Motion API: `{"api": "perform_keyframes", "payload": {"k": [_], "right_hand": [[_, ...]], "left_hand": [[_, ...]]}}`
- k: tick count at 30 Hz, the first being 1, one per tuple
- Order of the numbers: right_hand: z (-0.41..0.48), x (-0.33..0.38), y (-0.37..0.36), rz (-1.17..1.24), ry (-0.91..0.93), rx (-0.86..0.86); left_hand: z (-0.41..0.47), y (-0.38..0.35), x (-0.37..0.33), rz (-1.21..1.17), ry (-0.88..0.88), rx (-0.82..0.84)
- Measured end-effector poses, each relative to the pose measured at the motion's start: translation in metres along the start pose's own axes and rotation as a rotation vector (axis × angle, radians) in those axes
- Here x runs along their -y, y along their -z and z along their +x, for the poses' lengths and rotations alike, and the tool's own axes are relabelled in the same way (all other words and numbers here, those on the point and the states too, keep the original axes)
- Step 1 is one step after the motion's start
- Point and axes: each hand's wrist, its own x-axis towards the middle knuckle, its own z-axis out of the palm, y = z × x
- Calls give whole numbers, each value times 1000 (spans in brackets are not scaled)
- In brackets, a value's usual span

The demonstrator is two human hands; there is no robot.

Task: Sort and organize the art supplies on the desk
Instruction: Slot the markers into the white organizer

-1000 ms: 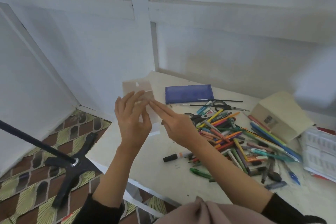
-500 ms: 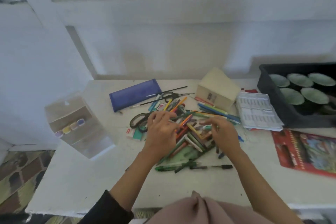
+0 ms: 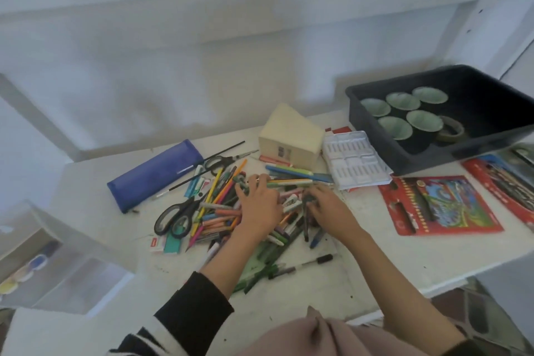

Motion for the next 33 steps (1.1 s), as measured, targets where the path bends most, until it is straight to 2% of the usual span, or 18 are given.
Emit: {"api": "perform_keyframes", "payload": {"k": [8,13,20,25,33], "right_hand": [[2,-6,5,-22,-48,-23],[9,5,2,-108,-31,-18],[14,22,-4,-228,-120,98],[16,24,-7,-234,-138,100],[21,22,-5,-65,-131,82]], "left_hand": [[9,1,6,56,47,40],[11,0,2,22,-23,-47],[20,3,7,22,34,74],[14,1,26,-117,-14,49],[8,0,37,-151,-53,73]]}}
